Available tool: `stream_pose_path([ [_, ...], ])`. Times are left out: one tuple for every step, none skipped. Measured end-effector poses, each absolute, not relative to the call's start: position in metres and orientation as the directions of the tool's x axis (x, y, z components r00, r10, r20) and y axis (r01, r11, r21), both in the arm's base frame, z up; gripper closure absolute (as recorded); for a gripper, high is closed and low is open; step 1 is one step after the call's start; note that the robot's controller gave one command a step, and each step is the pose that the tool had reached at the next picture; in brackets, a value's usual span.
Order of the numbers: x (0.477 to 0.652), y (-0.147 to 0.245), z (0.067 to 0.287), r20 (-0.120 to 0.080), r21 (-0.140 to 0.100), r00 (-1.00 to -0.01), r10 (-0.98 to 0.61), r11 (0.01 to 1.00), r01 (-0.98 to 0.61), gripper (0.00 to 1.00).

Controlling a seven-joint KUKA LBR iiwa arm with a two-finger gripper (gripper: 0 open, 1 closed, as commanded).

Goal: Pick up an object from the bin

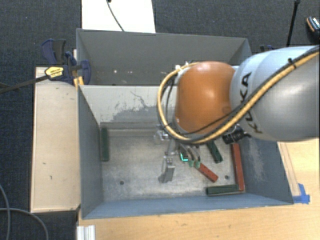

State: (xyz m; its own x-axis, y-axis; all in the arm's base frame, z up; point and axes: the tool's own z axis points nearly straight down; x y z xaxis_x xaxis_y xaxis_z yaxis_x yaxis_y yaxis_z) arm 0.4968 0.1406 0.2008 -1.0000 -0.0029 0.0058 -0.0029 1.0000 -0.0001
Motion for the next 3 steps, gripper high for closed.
stream_pose_path([
  [0.482, 0.053, 0.068, -0.004, 0.000, -0.987, -0.162, 0.987, -0.162, 0.00],
  [0.503, -0.019, 0.071, -0.005, -0.004, -0.972, -0.235, 0.972, -0.235, 0.00],
  [0.485, -0.077, 0.087, -0.003, -0.003, -0.597, -0.802, 0.597, -0.802, 0.00],
])
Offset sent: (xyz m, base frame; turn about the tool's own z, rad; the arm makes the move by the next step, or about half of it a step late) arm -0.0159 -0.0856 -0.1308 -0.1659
